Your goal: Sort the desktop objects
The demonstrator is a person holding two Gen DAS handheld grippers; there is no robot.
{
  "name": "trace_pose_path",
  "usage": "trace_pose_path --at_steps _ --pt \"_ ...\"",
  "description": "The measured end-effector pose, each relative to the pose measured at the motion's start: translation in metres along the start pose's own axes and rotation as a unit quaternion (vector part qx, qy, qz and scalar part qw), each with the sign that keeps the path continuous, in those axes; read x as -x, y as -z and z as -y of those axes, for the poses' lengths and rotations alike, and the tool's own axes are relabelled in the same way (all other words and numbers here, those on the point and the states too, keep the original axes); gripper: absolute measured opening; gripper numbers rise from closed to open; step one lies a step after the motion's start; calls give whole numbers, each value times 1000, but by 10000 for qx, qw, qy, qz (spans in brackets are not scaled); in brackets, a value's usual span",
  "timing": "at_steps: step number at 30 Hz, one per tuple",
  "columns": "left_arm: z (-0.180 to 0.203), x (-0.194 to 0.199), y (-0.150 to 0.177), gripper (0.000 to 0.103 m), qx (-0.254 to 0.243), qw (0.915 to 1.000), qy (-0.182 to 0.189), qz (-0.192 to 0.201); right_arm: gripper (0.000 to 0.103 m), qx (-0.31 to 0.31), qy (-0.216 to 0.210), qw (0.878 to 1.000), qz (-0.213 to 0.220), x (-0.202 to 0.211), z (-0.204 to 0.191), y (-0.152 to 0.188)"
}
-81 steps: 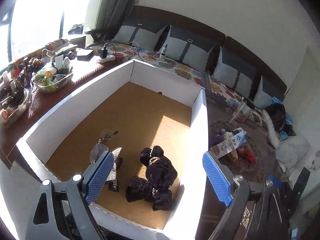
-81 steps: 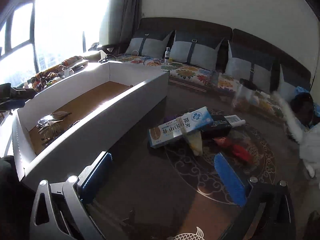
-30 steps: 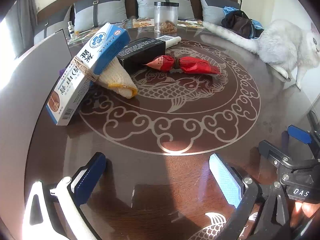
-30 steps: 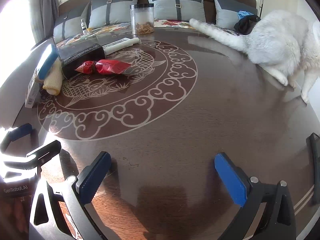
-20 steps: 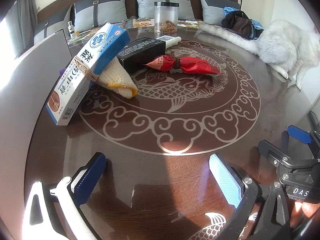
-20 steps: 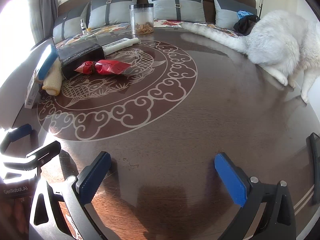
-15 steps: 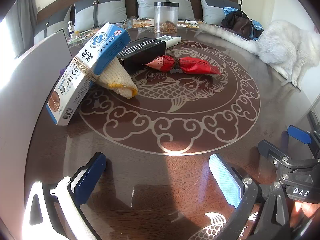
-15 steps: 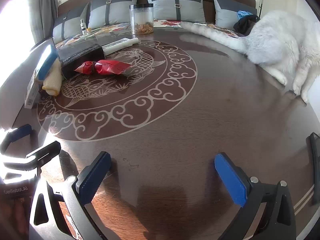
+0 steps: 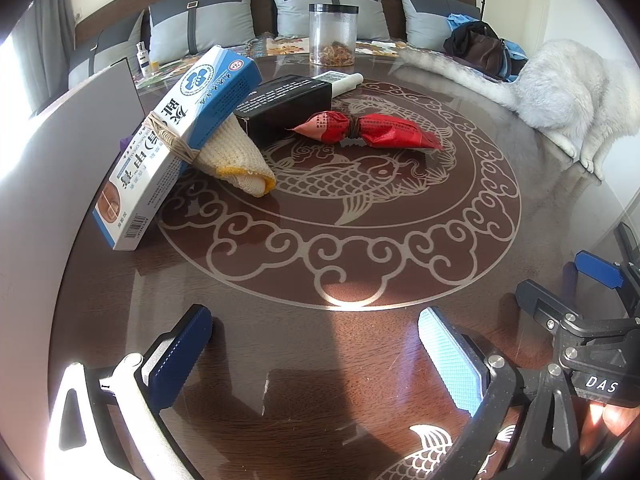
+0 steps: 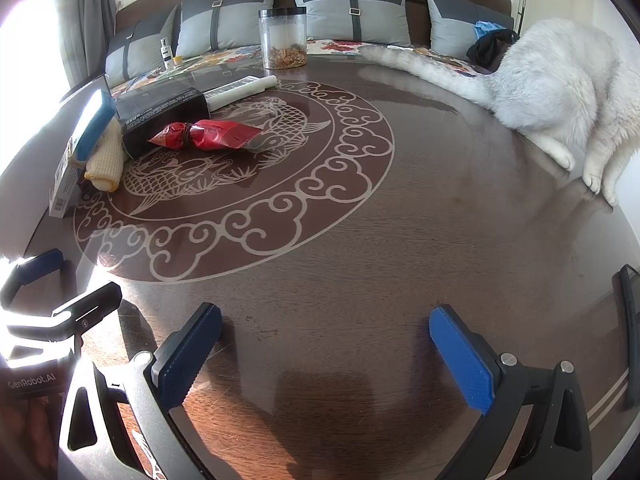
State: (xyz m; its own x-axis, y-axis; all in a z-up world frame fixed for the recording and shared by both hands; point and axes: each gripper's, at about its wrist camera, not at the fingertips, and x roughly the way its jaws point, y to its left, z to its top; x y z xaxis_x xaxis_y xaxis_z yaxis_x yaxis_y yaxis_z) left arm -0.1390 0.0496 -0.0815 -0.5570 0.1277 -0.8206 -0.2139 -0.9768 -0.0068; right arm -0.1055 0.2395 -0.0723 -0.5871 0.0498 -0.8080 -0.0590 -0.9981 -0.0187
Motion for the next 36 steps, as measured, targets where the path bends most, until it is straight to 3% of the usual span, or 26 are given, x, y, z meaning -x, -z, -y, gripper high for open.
trace_pose_path --at_steps 36 --pt "-2 4 3 103 9 9999 -40 -117 103 -4 0 10000 0 1 0 1"
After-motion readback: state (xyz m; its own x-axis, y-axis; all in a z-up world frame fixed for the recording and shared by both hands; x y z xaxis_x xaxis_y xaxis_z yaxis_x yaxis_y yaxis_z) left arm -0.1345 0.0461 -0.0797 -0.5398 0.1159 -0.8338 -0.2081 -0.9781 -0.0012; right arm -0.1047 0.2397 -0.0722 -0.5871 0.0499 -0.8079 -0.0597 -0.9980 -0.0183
